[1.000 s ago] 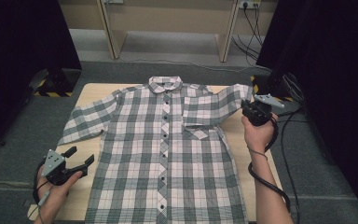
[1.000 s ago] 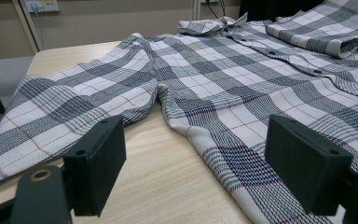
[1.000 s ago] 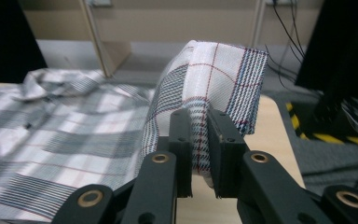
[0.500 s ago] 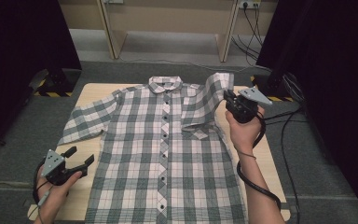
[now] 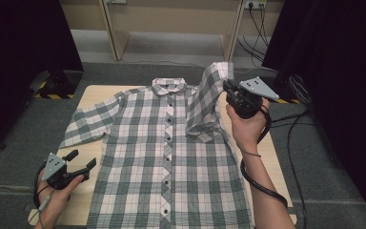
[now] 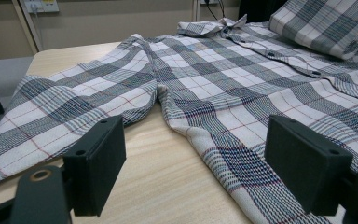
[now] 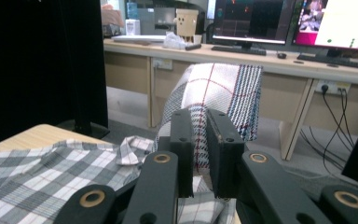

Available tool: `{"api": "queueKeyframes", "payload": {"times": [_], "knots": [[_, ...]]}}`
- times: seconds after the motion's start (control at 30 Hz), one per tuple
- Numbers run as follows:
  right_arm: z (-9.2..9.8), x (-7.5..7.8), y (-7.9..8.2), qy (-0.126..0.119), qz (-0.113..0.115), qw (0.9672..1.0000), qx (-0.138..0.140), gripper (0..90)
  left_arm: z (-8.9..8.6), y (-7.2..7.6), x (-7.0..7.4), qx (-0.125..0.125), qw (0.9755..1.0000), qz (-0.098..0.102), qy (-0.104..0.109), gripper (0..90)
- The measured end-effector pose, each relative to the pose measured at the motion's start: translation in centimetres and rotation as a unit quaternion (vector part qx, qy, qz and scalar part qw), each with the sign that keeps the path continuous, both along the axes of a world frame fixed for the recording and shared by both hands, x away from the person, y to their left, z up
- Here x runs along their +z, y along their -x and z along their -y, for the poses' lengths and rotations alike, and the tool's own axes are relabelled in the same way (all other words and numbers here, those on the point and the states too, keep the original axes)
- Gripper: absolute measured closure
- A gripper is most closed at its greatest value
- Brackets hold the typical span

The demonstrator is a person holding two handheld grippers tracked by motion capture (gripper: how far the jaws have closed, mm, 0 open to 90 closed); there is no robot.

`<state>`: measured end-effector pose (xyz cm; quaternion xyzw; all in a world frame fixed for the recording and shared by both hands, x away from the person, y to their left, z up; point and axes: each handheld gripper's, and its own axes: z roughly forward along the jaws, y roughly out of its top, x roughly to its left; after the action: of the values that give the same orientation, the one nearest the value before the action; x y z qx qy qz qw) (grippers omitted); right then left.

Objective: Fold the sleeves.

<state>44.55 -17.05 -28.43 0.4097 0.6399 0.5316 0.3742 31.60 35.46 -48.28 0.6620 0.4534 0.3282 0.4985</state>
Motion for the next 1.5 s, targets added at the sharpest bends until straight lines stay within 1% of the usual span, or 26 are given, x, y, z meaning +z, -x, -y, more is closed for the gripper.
{"api": "queueKeyframes", "payload": {"times": [0.2,0.23,0.27,0.37,0.43,0.63,0.77,0.9,1.07,1.5], "knots": [[0.2,2.2,0.3,0.0,0.02,0.9998,-0.004,82.2,0.0,0.0,0.0,0.0,1.0,0.001,0.0,19.6],[0.2,2.2,0.3,0.0,0.02,0.9998,-0.004,82.2,0.0,0.0,0.0,0.0,1.0,0.001,0.0,19.7],[0.4,2.9,0.5,-0.004,0.025,0.9997,-0.002,82.4,0.0,0.0,0.0,0.0,1.0,0.0,0.0,19.6],[0.4,3.5,0.9,-0.002,0.033,0.9995,0.0,82.6,0.0,0.0,0.0,-0.001,1.0,0.0,-0.001,19.6],[0.4,3.6,1.1,0.001,0.034,0.9994,0.003,82.6,0.0,0.0,0.0,-0.001,1.0,-0.001,-0.002,19.6],[0.3,2.9,1.4,-0.001,0.029,0.9995,0.012,82.7,0.0,0.0,0.0,0.0,1.0,0.0,-0.001,19.7],[0.0,2.3,1.6,0.007,0.022,0.9994,0.025,82.7,0.0,0.0,0.0,0.0,1.0,0.0,0.0,19.6],[-0.1,1.9,1.9,0.002,0.018,0.9993,0.034,82.7,0.0,0.0,0.0,0.0,1.0,0.0,-0.001,19.6],[-0.6,1.1,2.4,0.005,0.01,0.9986,0.051,82.6,0.0,0.0,0.0,-0.001,1.0,0.001,-0.002,19.6],[-1.6,0.0,3.1,0.008,0.003,0.9972,0.075,82.7,0.0,0.0,0.0,0.0,1.0,0.001,-0.001,19.6]]}}
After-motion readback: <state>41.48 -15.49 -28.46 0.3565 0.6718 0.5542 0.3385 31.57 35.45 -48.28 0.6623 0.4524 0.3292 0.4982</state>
